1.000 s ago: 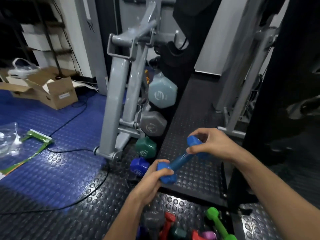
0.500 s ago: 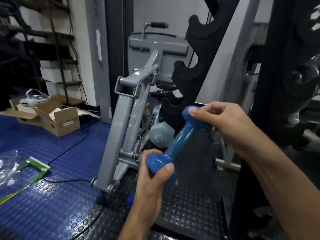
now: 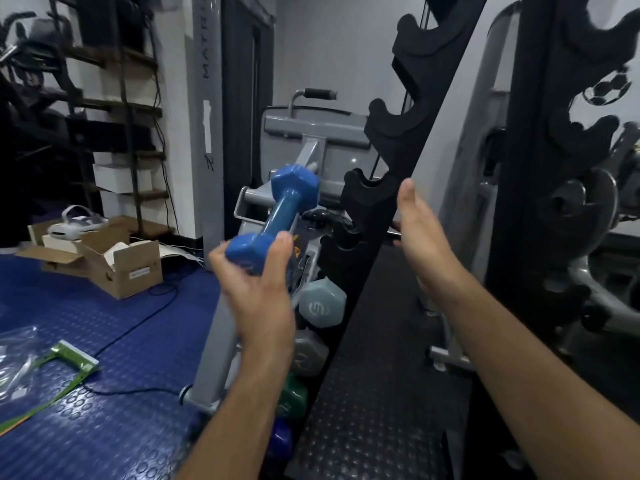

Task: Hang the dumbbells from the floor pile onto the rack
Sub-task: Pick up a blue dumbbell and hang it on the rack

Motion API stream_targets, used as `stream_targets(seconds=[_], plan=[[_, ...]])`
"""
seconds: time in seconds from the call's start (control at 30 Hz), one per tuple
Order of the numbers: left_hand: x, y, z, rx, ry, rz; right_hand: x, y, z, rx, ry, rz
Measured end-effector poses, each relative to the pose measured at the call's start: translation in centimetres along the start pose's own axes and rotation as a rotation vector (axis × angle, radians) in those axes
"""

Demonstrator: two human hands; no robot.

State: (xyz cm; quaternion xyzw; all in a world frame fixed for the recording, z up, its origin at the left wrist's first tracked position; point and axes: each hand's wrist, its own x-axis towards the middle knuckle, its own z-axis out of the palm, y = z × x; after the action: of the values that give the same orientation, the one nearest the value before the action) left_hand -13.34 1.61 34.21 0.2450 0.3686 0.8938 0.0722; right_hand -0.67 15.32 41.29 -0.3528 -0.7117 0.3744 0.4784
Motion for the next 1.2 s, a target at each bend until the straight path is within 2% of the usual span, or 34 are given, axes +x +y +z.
stream_targets(seconds=[0.17, 0.27, 0.53, 0.67, 0.93, 1.1, 1.2], plan=[[2.1, -1.4, 4.0, 0.291, -0.095, 0.157, -0.5, -0.3, 0.8, 0.007, -0.047, 0.015], [2.6, -2.4, 5.4, 0.450, -0.065, 0.231, -0.8, -0.2, 0.4, 0.010, -0.065, 0.005], [3.5, -6.2, 6.8, 0.693, -0.126, 0.369, -0.8, 0.6, -0.5, -0.018, -0.111, -0.040], [4.7, -8.0, 6.5, 0.822, -0.218, 0.479, -0.8, 1.0, -0.5, -0.026, -0.113, -0.033], [6.4, -9.1, 6.5, 0.799, -0.287, 0.565, -0.2, 2.1, -0.1, -0.013, -0.087, -0.079], [6.6, -8.7, 7.3, 0.778, -0.295, 0.544, -0.1, 2.3, 0.3, -0.008, -0.072, -0.094], [6.7, -8.5, 7.1, 0.800, -0.370, 0.583, -0.1, 2.5, 0.4, -0.003, -0.066, -0.100]])
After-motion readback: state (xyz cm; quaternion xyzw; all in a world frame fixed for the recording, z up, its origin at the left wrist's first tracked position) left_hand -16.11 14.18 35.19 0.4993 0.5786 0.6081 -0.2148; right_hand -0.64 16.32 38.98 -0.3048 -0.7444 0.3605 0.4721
